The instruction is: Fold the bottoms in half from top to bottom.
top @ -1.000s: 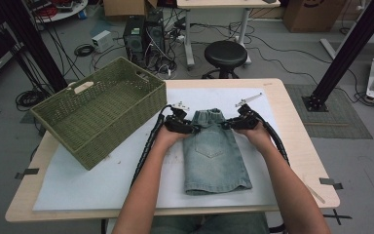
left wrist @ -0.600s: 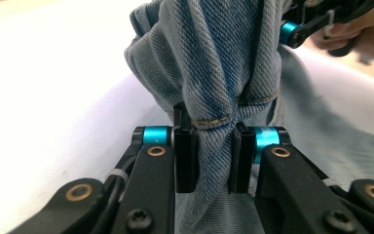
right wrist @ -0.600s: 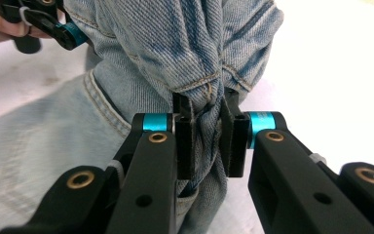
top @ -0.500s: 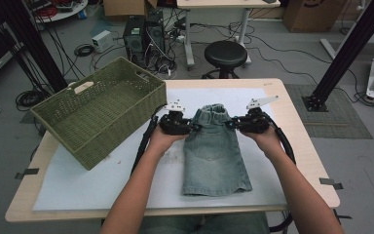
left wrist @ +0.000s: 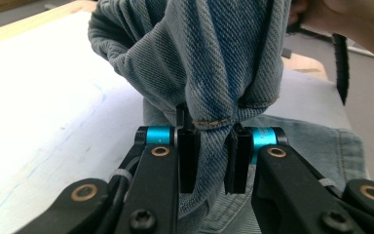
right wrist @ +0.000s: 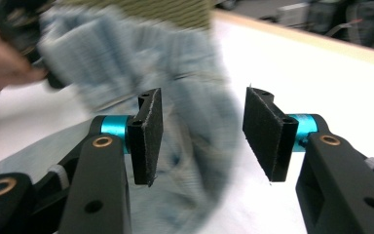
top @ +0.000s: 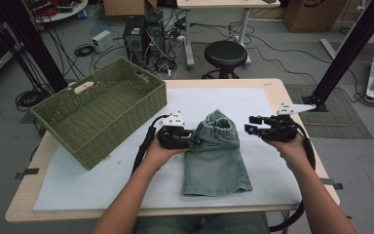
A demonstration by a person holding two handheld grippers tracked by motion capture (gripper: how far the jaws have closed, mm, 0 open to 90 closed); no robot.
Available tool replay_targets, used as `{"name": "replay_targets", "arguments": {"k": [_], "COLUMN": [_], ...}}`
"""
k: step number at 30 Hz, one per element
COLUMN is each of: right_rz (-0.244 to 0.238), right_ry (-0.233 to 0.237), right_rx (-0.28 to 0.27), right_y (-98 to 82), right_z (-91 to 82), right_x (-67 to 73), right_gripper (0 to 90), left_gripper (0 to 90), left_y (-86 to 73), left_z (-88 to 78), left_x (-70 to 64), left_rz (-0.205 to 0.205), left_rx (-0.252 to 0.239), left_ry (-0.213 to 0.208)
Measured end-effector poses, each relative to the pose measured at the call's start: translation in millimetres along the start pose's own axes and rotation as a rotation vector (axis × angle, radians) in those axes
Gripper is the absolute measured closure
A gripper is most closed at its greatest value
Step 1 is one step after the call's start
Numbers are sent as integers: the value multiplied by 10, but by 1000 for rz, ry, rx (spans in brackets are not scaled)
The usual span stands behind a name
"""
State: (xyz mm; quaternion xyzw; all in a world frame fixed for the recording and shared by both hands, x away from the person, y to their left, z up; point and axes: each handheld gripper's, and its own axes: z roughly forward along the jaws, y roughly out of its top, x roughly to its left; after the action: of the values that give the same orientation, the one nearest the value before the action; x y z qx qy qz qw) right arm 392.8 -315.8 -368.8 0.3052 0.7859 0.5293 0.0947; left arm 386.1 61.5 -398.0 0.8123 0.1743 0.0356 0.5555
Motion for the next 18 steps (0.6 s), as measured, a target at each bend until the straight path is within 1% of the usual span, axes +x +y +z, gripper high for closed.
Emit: {"name": "replay_targets", "arguments": {"k": [1,3,4,5,6,7,9,11,12,13,16,18], "right_rz": [9,7,4,11,8,9,25,27,32,35,35,30], "right_ry": [-14,-36,-46,-44,-47,-58,-46,-41,-31,-31,-8,7], "right_rx": [-2,3,5,12,19,24,41,47,60,76,104,120], "right_y": [17,59,81,104,127,148,185,212,227,243,279,297], "right_z": [-25,-17,10,46,93,145,264,398,469,534,714,809], "right_x": [-36,-80,-92,-105,-121,-132,-156,-171,-177,-170,-155,-151], "right_gripper": [498,496,487,483,482,475,475,475,475,476,482,495], "left_gripper": [794,793,793,793,793,793,793,793,793,793,793,793], "left_y": [2,3,3,1,-1,-4,-20,-43,-56,-70,-102,-113], "left_z": [-4,-17,-23,-27,-29,-32,-33,-36,-37,-36,-45,-51], "left_x": [-10,-34,-44,-59,-78,-93,-125,-148,-154,-162,-176,-185], "left_rz": [5,12,20,25,26,34,35,38,36,32,24,27], "left_rx": [1,5,8,8,9,11,8,10,11,8,7,10], "left_ry": [0,0,-1,-1,-1,0,-3,-6,-12,-9,-14,-16]}}
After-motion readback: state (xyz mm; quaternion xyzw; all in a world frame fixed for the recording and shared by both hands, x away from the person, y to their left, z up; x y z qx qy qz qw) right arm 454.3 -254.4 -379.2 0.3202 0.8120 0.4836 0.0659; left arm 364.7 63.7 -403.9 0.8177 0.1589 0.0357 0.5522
